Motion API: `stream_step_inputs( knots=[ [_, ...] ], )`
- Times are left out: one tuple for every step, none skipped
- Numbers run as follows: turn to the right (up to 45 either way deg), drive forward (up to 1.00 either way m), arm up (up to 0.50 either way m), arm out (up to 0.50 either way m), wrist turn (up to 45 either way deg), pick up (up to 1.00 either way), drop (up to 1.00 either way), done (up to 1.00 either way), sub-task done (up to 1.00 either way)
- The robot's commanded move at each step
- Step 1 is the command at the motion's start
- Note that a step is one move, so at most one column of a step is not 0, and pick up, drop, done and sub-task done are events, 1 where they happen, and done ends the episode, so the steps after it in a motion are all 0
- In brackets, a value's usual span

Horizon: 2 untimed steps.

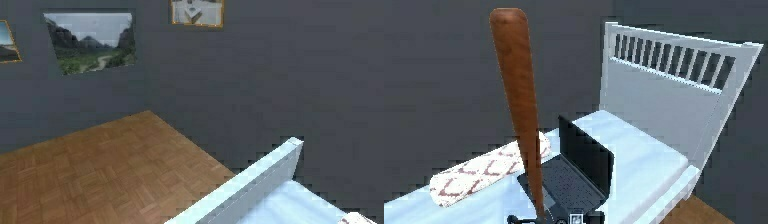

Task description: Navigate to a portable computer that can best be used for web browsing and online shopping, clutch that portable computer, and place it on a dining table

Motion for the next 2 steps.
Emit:
stream_step_inputs(
  knots=[
    [0.0,0.0,0.0,0.0,27.0,0.0,0.0,0.0,0.0],
    [0.0,0.0,-0.3,0.0,0.0,0.0,0.0,0.0,0.0]
  ],
)
